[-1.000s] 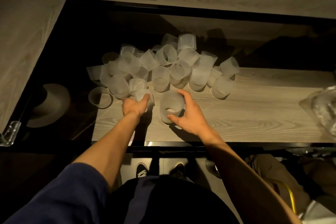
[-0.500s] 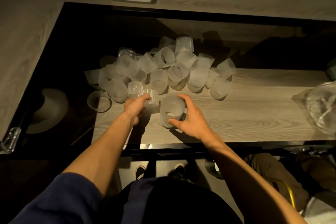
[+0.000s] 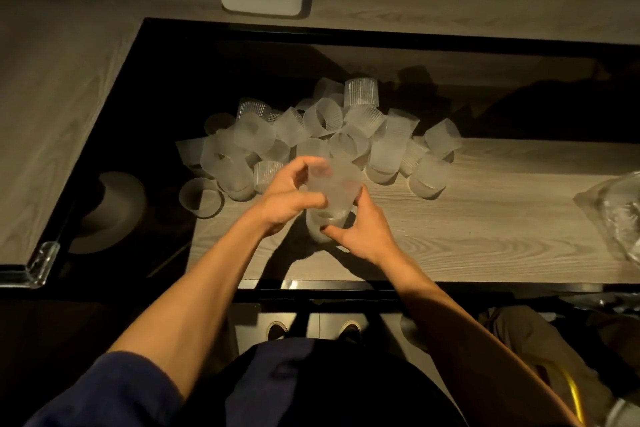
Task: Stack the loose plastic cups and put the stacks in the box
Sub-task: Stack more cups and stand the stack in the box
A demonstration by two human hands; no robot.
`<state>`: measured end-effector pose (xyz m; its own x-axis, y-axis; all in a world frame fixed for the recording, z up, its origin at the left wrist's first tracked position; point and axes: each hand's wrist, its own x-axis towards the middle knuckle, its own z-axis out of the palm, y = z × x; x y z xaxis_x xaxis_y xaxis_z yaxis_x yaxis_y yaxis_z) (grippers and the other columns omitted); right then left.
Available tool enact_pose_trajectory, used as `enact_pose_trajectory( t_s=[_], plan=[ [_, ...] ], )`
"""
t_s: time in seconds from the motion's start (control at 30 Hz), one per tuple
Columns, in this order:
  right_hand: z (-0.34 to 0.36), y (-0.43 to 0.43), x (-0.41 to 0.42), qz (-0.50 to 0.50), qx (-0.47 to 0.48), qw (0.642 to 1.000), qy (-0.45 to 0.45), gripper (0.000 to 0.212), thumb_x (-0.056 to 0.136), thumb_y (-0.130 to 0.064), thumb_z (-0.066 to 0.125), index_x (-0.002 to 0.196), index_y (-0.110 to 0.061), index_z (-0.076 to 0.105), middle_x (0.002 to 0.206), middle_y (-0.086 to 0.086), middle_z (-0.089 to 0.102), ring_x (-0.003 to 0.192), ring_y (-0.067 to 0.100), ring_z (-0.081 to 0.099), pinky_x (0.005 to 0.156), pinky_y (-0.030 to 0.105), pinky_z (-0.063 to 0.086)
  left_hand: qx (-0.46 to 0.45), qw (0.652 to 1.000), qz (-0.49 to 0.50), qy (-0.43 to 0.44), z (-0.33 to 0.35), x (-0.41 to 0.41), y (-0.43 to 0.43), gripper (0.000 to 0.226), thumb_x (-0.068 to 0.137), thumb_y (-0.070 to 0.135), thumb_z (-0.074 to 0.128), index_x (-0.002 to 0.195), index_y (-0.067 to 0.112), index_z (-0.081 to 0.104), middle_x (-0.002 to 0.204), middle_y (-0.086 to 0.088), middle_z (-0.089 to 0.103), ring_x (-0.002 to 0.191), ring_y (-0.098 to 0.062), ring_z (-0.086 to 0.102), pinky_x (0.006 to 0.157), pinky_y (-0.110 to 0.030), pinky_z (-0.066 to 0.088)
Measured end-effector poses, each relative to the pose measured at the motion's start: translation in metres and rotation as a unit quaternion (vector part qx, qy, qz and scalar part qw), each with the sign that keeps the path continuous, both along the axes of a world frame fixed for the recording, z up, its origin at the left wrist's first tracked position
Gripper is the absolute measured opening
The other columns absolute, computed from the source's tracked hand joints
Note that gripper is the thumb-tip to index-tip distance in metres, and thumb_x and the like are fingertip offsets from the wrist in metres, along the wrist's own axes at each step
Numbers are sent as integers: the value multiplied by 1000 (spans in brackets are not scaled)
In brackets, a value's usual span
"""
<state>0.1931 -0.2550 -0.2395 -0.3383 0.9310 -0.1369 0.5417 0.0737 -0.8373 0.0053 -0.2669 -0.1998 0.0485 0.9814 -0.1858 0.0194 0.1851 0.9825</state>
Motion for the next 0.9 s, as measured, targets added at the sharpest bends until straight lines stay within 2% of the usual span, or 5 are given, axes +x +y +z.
enact_pose_trajectory(
  t_s=[0.2, 0.37, 0.47, 0.6, 0.9],
  plan=[
    [-1, 5, 0, 7, 5, 1000, 5, 88, 71, -27, 91, 144, -25, 42, 121, -18, 53, 114, 1, 50, 80, 1, 35, 17, 994, -22, 104, -5, -2, -1, 62, 59, 9, 75, 116, 26, 60, 123, 3, 58, 117, -13, 56, 98, -39, 53],
    [0, 7, -3, 16, 5, 1000, 13, 88, 70, -26, 91, 144, -28, 43, 123, -18, 56, 114, 0, 52, 82, 4, 37, 50, 988, -12, 147, -2, -3, 3, 57, 56, 13, 75, 110, 20, 58, 112, 5, 59, 102, 0, 56, 92, -29, 51],
    [0, 8, -4, 20, -1, 1000, 19, 88, 70, -25, 91, 143, -28, 43, 122, -15, 59, 112, 2, 56, 84, 10, 42, 66, 985, -14, 161, -3, -4, 7, 57, 56, 18, 77, 109, 19, 57, 108, 6, 59, 100, -5, 57, 91, -33, 52],
    [0, 8, -2, 15, -1, 1000, 26, 87, 70, -24, 91, 143, -26, 45, 120, -19, 57, 111, -3, 53, 81, 0, 38, 107, 974, -22, 201, -4, 1, 6, 55, 56, 28, 75, 107, 25, 55, 103, 9, 57, 99, -10, 57, 87, -32, 52],
    [-1, 6, 0, 13, 20, 999, 44, 89, 71, -26, 92, 146, -21, 45, 125, -14, 58, 116, 1, 55, 88, 3, 40, 65, 950, -89, 292, -16, 1, 3, 102, 54, 48, 77, 144, 20, 39, 143, 0, 30, 132, -16, 35, 113, -33, 35]
  ],
)
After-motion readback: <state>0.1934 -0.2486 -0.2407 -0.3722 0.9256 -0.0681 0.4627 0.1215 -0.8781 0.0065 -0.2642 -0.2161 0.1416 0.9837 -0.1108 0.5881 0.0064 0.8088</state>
